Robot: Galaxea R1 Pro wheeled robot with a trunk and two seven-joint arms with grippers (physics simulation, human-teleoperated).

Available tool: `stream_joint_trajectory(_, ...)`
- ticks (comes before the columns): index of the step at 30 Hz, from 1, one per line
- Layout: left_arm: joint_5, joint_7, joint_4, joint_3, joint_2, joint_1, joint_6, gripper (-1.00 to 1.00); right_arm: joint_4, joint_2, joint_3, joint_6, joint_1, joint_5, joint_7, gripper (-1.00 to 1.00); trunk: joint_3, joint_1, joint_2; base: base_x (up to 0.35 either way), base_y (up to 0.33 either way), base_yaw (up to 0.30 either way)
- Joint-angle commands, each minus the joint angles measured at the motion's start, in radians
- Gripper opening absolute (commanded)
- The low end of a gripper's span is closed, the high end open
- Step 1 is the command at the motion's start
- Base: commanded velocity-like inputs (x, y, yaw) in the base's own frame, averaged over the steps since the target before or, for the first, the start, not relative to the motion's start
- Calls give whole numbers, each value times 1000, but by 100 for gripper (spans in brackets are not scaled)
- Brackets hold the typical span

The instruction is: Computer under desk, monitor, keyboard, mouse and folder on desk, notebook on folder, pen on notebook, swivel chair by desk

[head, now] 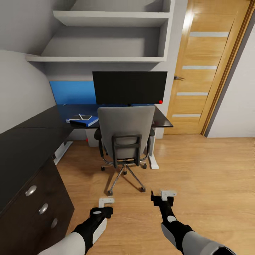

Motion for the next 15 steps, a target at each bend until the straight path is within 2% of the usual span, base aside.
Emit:
stream_joint_trajectory(1,27,7,60,-5,0,-1,-4,100,51,-1,9,-15,0,-8,-5,100,2,-5,7,-250,-139,0)
stream_joint_trajectory(3,60,5,183,-4,0,-1,-76,100,131,-4,9,-81,15,-10,-5,100,9,-12,21,-131,-73,0)
stream_joint_trajectory(6,74,6,240,-5,8,0,-169,100,162,-15,9,-149,68,-11,-6,100,18,-24,42,-59,-33,0)
stream_joint_trajectory(8,80,7,263,-5,18,12,-235,100,174,-25,9,-199,128,-11,-5,100,24,-31,56,-22,-12,0)
stream_joint_trajectory(12,83,8,274,-5,29,88,-276,100,181,-31,10,-243,183,-9,-5,100,37,-47,84,-7,-4,0)
stream_joint_trajectory(13,84,8,277,-5,48,142,-304,100,182,-33,9,-250,216,-9,-5,100,40,-51,91,-2,-1,0)
stream_joint_trajectory(15,84,7,278,-5,66,183,-337,100,183,-34,10,-250,232,-9,-5,100,46,-58,105,-1,0,0)
